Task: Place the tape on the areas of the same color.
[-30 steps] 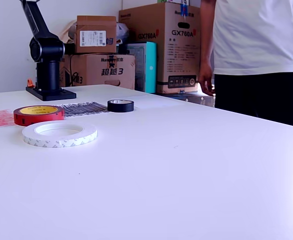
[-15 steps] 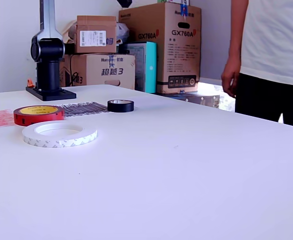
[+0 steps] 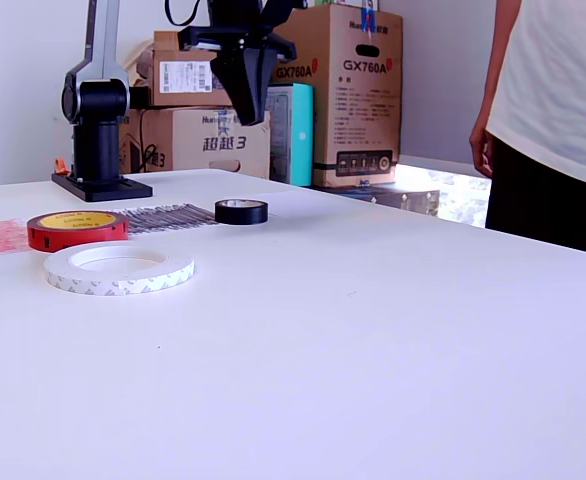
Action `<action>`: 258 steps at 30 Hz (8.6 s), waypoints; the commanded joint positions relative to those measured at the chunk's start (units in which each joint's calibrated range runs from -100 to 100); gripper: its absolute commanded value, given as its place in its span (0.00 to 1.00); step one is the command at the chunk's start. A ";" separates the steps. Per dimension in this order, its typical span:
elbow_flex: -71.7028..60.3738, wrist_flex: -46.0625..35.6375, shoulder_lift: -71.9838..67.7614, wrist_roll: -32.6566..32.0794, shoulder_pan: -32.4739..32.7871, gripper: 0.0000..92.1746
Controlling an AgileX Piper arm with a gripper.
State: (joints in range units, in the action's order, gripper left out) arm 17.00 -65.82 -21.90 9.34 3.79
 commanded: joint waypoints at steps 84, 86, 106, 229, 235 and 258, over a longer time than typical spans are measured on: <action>21.94 20.81 -4.67 -1.49 0.49 0.30; 21.94 20.81 -4.58 -1.57 0.41 0.15; 30.11 19.53 11.14 -0.26 0.09 0.00; 12.58 18.26 0.76 -4.27 -15.22 0.53; 13.12 16.82 -4.76 -3.70 -15.38 0.53; 13.03 16.82 -10.19 0.72 -18.37 0.52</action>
State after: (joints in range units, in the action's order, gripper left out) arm 29.99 -48.60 -31.55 9.81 -14.57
